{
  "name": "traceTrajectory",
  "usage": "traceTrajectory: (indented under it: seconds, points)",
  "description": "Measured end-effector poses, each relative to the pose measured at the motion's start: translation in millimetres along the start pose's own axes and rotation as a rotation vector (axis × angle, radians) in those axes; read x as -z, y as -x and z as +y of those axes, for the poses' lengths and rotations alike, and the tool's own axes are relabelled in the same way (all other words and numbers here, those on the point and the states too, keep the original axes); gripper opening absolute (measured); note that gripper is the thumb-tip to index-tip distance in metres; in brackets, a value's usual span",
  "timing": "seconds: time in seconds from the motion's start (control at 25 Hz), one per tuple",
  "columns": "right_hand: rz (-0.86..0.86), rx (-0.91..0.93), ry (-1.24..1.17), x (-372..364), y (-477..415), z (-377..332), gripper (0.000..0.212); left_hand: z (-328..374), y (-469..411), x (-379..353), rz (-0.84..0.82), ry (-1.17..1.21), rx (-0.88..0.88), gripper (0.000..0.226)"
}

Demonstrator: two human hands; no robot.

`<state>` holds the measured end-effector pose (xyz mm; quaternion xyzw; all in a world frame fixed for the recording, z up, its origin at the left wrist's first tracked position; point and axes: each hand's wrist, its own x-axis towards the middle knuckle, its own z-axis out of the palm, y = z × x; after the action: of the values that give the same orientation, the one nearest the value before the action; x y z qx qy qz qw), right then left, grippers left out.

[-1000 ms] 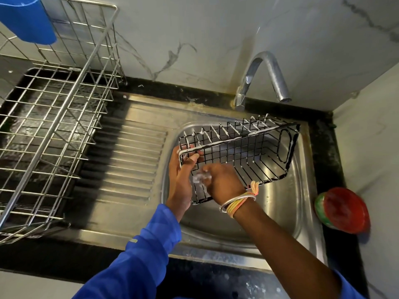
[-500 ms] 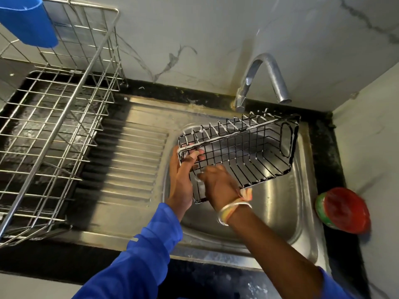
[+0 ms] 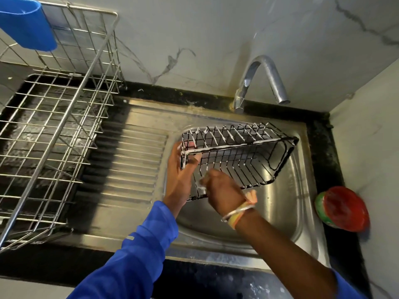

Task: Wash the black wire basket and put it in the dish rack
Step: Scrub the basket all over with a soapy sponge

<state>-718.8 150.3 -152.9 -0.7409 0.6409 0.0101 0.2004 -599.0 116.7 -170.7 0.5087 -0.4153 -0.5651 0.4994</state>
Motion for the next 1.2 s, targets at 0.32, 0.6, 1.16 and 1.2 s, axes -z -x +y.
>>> traceTrajectory:
  seconds: [0.32,0.6,1.16,1.2]
  points:
    - [0.045,-0.046,-0.143,-5.7,-13.7,-6.7,0.023,2.5,8.6,-12.7,-0.041,0.015,0.021,0.044]
    - [0.214,-0.084,-0.128,-1.7,-5.1,7.3,0.025,7.6,8.8,-10.0,0.028,0.050,0.018,0.063]
    - [0.379,-0.442,-1.114,11.3,1.6,18.1,0.025,14.3,3.3,-13.3,0.028,0.031,0.001,0.080]
    - [0.403,-0.475,-1.157,11.4,1.0,18.9,0.028,12.9,3.3,-14.5,0.037,0.049,0.012,0.079]
